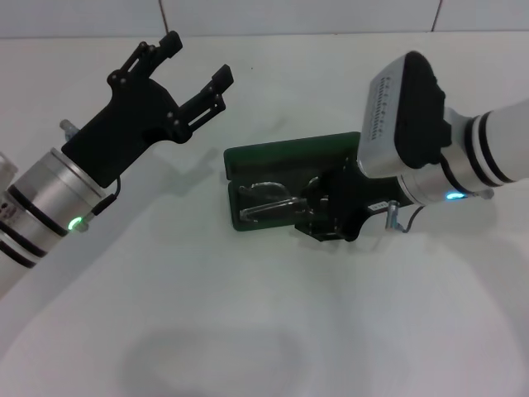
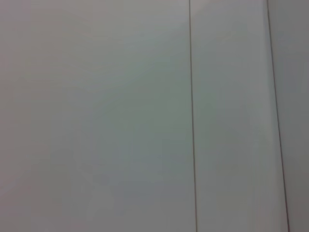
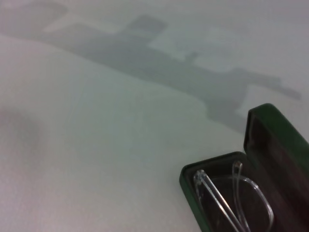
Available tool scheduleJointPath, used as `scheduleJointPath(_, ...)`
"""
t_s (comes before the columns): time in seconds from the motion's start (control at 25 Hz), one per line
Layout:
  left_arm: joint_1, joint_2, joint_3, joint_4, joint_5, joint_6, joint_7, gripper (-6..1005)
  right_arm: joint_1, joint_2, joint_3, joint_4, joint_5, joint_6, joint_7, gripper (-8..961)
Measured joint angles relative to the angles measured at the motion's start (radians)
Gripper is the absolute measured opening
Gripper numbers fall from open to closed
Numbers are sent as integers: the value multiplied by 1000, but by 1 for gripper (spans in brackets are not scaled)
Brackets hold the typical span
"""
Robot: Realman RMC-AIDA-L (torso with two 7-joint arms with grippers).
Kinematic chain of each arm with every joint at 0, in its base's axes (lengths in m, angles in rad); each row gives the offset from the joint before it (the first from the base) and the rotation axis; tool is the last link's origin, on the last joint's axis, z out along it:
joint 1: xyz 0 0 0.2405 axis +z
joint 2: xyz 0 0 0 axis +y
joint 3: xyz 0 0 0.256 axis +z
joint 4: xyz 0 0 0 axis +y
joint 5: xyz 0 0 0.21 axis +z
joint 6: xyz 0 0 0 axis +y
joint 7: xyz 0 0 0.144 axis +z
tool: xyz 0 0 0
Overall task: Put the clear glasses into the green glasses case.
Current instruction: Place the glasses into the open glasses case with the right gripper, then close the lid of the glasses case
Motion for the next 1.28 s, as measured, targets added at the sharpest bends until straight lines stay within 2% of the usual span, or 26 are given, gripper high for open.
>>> scheduleJointPath(0.16,-1,0,0,0,0,0,0,852,19,0,-7,26,17,10,0,458)
scheduleJointPath(0.28,2,0,0,0,-2,0,0,852,0,-1,-7,-17,20,11,-1,458)
scheduleJointPath(0.6,7,1,0,1,-3,0,0,852,-159,-9,67,-207,36,-54,-44,457)
scheduleJointPath(0.76,8,2,0,0,-3,0,0,852,-262,-10,146,-203,229,-132,-236,457)
scheduleJointPath(0.88,8,2,0,0,-3,0,-1,852,-319,-10,230,-102,426,-236,-473,457)
scheduleJointPath(0.92,8,2,0,0,-3,0,-3,852,-333,-9,275,-13,519,-283,-587,457)
scheduleJointPath(1.04,8,2,0,0,-2,-4,-12,852,-331,-11,381,189,645,-349,-776,458)
scheduleJointPath(1.16,3,2,0,0,-2,-11,-16,852,-312,-13,563,414,711,-432,-919,458)
scheduleJointPath(1.28,-5,4,0,1,2,-36,-44,852,-310,-16,738,564,718,-533,-1039,458)
